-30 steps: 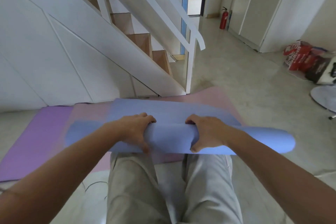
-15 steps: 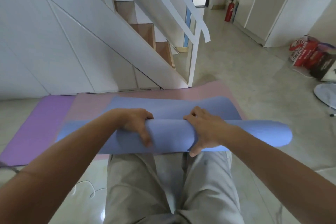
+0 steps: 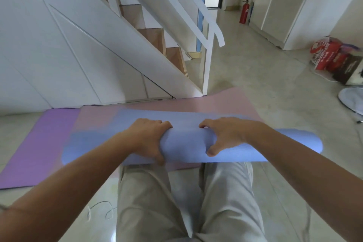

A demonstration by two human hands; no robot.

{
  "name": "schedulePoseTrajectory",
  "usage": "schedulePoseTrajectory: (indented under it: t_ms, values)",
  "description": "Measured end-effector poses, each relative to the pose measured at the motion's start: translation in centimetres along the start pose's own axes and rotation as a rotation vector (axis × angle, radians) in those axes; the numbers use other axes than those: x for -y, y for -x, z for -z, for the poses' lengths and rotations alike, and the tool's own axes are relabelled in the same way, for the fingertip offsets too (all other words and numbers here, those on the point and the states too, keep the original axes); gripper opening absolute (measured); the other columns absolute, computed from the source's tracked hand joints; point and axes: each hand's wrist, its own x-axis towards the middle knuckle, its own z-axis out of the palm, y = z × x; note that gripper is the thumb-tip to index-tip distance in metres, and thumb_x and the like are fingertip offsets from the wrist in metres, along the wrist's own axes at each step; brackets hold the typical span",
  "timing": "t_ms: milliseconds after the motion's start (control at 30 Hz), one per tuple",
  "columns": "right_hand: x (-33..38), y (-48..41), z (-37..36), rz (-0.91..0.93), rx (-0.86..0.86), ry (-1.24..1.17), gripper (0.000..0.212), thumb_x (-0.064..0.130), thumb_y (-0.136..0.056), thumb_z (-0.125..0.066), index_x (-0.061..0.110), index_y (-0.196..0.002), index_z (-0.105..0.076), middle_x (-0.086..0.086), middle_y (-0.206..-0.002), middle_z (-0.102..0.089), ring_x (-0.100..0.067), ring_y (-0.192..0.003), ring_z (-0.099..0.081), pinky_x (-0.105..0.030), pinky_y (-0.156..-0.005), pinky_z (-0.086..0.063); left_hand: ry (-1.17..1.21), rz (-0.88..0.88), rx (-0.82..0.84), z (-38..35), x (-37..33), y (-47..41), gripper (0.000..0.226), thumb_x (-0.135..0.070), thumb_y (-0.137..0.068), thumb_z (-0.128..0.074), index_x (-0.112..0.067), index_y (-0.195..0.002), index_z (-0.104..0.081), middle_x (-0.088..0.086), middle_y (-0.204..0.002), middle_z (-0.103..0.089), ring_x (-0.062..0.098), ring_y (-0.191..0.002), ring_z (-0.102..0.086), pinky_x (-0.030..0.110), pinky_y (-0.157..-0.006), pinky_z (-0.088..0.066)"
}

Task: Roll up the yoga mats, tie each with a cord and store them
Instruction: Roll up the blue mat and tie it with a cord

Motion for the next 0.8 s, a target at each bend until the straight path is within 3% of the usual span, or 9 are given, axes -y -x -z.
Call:
schedulePoseTrajectory:
  t_ms: [67, 133, 267, 367, 467, 567, 633, 700, 800]
  values:
    - [0.6, 0.6, -0.8, 0.043, -0.046, 0.1, 0.122, 0.069, -0.052, -0.079, 0.036, -0.15, -0.016, 0.008, -0.144, -0.033, -0.02, -0.131, -0.038, -0.043, -0.106, -0.039, 0.167, 0.013, 0.143, 0.4, 0.5, -0.4, 0.097, -0.072, -0.036, -0.072, -0.04, -0.124, -0.046, -0.01, -0.112, -0.062, 0.02, -0.101, -0.061, 0.036, -0.086, -0.048]
    - [1.4, 1.2, -1.9, 0.098, -0.146, 0.17, 0.13, 0.068, -0.051, -0.081, 0.032, -0.153, -0.008, 0.005, -0.146, -0.022, -0.02, -0.134, -0.029, -0.041, -0.103, -0.04, 0.378, 0.033, 0.283, 0.4, 1.0, -0.9, 0.089, -0.065, -0.033, -0.078, -0.04, -0.114, -0.054, -0.013, -0.109, -0.063, 0.015, -0.099, -0.061, 0.038, -0.09, -0.051]
    - [2.0, 1.4, -3.4, 0.192, -0.313, 0.234, 0.108, 0.06, -0.063, -0.076, 0.024, -0.15, -0.022, 0.003, -0.139, -0.038, -0.02, -0.128, -0.04, -0.039, -0.097, -0.045, 0.575, 0.038, 0.425, -0.1, 1.3, -1.3, 0.078, -0.051, -0.036, -0.086, -0.037, -0.108, -0.059, -0.011, -0.109, -0.065, 0.012, -0.1, -0.064, 0.041, -0.089, -0.056]
    - [1.2, 0.9, -2.4, 0.162, -0.273, 0.095, 0.099, 0.054, -0.064, -0.078, 0.027, -0.147, -0.03, 0.012, -0.136, -0.05, -0.015, -0.122, -0.051, -0.032, -0.097, -0.043, 0.478, 0.002, 0.339, 0.2, 1.0, -0.8, 0.092, -0.058, -0.045, -0.086, -0.043, -0.127, -0.049, -0.014, -0.123, -0.057, 0.013, -0.112, -0.057, 0.04, -0.099, -0.048]
    - [0.0, -0.5, -1.2, 0.097, -0.183, -0.123, 0.092, 0.05, -0.06, -0.082, 0.031, -0.138, -0.037, 0.014, -0.128, -0.055, -0.015, -0.115, -0.056, -0.032, -0.097, -0.044, 0.06, -0.07, 0.079, -0.2, -0.3, 0.7, 0.126, -0.069, -0.051, -0.08, -0.031, -0.153, -0.017, -0.007, -0.14, -0.037, 0.019, -0.123, -0.045, 0.04, -0.103, -0.041]
    - [-0.5, -1.4, 0.2, 0.075, -0.112, -0.289, 0.086, 0.043, -0.061, -0.084, 0.031, -0.136, -0.043, 0.009, -0.131, -0.056, -0.015, -0.115, -0.056, -0.034, -0.099, -0.046, -0.162, -0.054, -0.135, -1.8, -1.7, 1.2, 0.118, -0.068, -0.058, -0.071, -0.026, -0.152, -0.013, -0.002, -0.134, -0.041, 0.024, -0.115, -0.049, 0.039, -0.091, -0.044]
    - [-0.1, -1.2, 0.5, 0.088, -0.07, -0.25, 0.091, 0.046, -0.065, -0.084, 0.033, -0.142, -0.037, 0.009, -0.138, -0.051, -0.015, -0.117, -0.053, -0.036, -0.101, -0.044, -0.074, -0.037, -0.141, -1.4, -1.2, 0.6, 0.103, -0.062, -0.059, -0.071, -0.03, -0.146, -0.025, -0.003, -0.126, -0.048, 0.023, -0.11, -0.055, 0.037, -0.086, -0.047]
    - [0.5, -0.3, -0.3, 0.094, -0.062, -0.053, 0.111, 0.062, -0.056, -0.082, 0.037, -0.148, -0.024, 0.012, -0.144, -0.04, -0.017, -0.127, -0.044, -0.04, -0.105, -0.04, 0.055, -0.037, -0.057, 0.1, -0.2, 0.2, 0.1, -0.06, -0.054, -0.077, -0.036, -0.14, -0.033, -0.008, -0.124, -0.054, 0.021, -0.109, -0.058, 0.036, -0.088, -0.047]
    - [1.4, 1.2, -1.9, 0.135, -0.186, 0.195, 0.117, 0.07, -0.051, -0.078, 0.036, -0.147, -0.022, 0.008, -0.136, -0.029, -0.019, -0.125, -0.037, -0.04, -0.098, -0.044, 0.252, -0.042, 0.138, 1.5, 0.6, 0.1, 0.098, -0.051, -0.049, -0.087, -0.042, -0.134, -0.041, -0.015, -0.12, -0.058, 0.016, -0.107, -0.058, 0.035, -0.091, -0.046]
